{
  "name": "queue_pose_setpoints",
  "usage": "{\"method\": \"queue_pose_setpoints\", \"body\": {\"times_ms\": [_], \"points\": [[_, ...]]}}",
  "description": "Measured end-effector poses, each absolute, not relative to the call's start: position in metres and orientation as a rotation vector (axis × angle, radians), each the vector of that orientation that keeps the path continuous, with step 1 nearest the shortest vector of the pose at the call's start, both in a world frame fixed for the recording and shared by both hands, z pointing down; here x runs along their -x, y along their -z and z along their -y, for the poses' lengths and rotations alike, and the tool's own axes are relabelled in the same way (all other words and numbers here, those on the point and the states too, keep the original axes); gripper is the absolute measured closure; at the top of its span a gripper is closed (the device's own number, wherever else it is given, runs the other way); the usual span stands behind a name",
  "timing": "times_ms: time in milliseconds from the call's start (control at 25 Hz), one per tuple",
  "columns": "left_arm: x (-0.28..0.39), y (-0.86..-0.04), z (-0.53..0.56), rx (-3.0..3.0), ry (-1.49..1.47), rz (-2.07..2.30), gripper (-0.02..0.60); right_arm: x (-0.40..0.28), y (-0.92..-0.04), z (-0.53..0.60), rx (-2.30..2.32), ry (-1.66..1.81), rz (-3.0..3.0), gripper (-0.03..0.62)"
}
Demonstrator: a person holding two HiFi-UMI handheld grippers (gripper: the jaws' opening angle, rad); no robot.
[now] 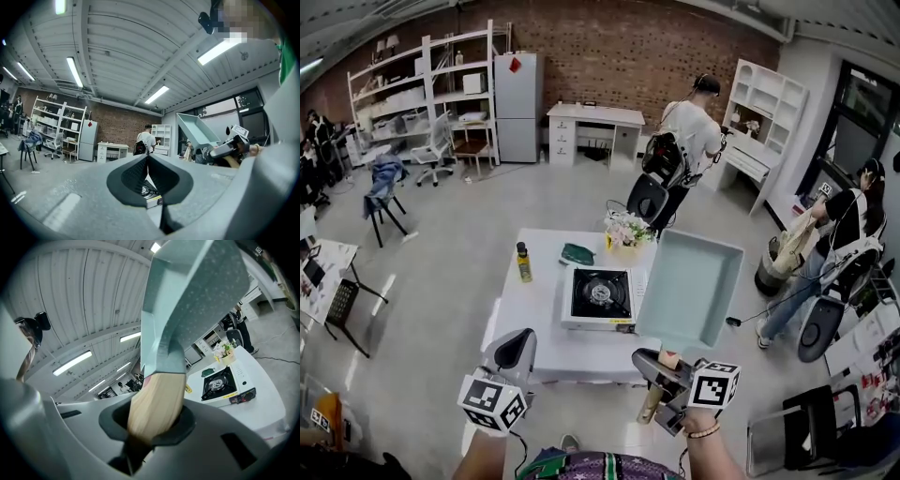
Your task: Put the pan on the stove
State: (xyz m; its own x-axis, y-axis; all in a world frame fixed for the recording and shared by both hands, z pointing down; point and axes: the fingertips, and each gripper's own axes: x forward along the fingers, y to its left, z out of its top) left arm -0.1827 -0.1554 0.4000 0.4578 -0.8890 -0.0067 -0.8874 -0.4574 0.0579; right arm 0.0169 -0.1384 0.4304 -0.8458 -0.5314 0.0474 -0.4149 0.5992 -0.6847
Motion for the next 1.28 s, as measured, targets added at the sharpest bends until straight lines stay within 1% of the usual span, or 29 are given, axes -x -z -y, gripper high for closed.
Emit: {"method": "queue_pose_setpoints", "body": {"times_ms": [440, 640, 960, 1280], "points": [[0.242, -0.404, 0.211, -2.604, 0.068, 1.65, 0.563, 0.034, -0.433, 0.2, 0.783, 1.082, -2.685, 0.526], [0.254, -0.411, 0.228, -2.587, 0.084, 1.649, 0.563, 0.052, -0.434, 0.216, 0.745, 1.111, -2.681, 0.528], [0.252, -0.42, 0.241, -2.564, 0.09, 1.642, 0.563, 0.05, -0.445, 0.236, 0.751, 1.146, -2.693, 0.526], [0.221, -0.421, 0.262, -2.572, 0.058, 1.62, 0.563, 0.041, -0.443, 0.269, 0.691, 1.169, -2.71, 0.526]]}}
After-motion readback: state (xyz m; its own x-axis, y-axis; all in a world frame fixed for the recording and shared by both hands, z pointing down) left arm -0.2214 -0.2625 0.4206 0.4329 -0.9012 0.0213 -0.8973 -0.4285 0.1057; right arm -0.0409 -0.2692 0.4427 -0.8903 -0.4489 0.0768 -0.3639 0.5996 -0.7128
